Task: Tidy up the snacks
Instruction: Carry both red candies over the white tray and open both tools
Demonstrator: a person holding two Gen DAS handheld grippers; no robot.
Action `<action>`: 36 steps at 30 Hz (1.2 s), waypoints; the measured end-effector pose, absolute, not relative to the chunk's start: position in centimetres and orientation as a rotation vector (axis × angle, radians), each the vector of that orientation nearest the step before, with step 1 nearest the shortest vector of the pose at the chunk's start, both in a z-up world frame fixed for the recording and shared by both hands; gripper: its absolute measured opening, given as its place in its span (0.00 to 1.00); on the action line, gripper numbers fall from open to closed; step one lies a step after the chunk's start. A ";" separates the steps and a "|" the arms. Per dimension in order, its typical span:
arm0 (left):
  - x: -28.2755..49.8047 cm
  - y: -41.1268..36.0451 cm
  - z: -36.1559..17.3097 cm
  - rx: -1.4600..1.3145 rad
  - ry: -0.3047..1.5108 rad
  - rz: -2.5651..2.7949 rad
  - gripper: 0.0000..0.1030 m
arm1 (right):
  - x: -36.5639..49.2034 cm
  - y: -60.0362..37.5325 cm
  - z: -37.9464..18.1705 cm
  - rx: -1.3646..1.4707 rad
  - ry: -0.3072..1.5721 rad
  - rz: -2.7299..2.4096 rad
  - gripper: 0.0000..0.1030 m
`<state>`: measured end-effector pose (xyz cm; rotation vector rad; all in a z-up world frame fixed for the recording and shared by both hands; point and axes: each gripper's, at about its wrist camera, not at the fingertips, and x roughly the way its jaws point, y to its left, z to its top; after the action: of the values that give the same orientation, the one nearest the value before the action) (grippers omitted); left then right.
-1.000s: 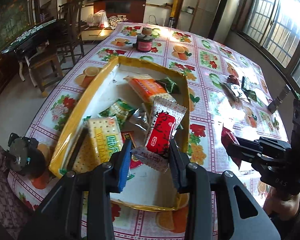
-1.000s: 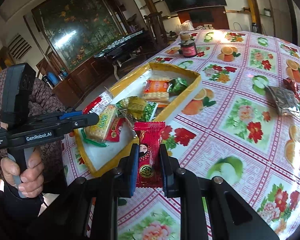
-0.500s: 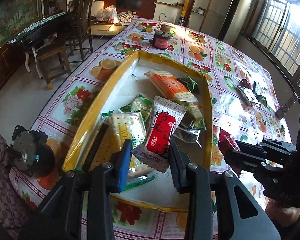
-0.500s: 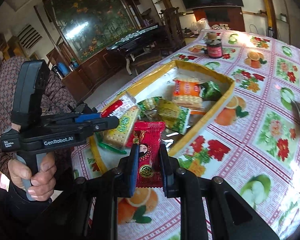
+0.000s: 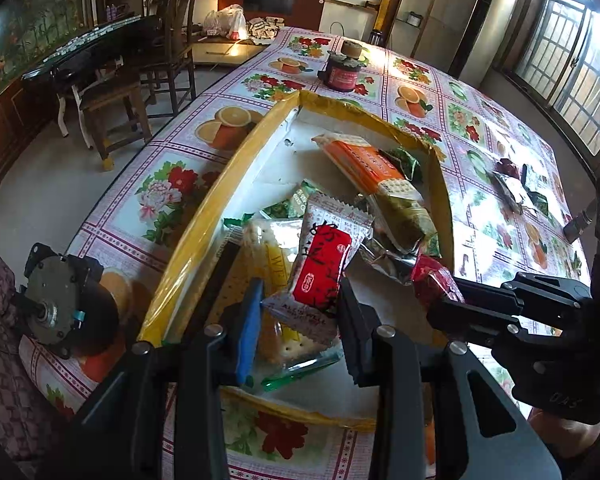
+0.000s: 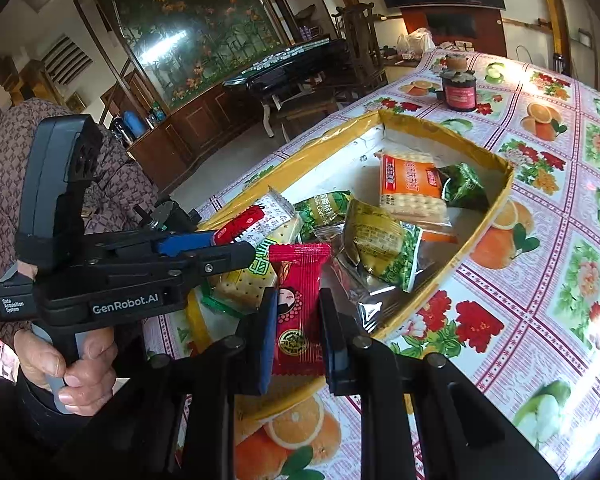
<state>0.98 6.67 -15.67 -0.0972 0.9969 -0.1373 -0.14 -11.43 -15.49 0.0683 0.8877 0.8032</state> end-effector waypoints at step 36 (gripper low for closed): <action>2.4 7.1 -17.1 -0.070 1.036 -0.098 0.50 | 1.7 -9.1 -17.7 0.020 0.943 0.791 0.24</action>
<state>2.35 7.12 -17.11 -0.0704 1.0362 -0.0982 1.74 -9.11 -17.67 0.0197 0.9430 0.7912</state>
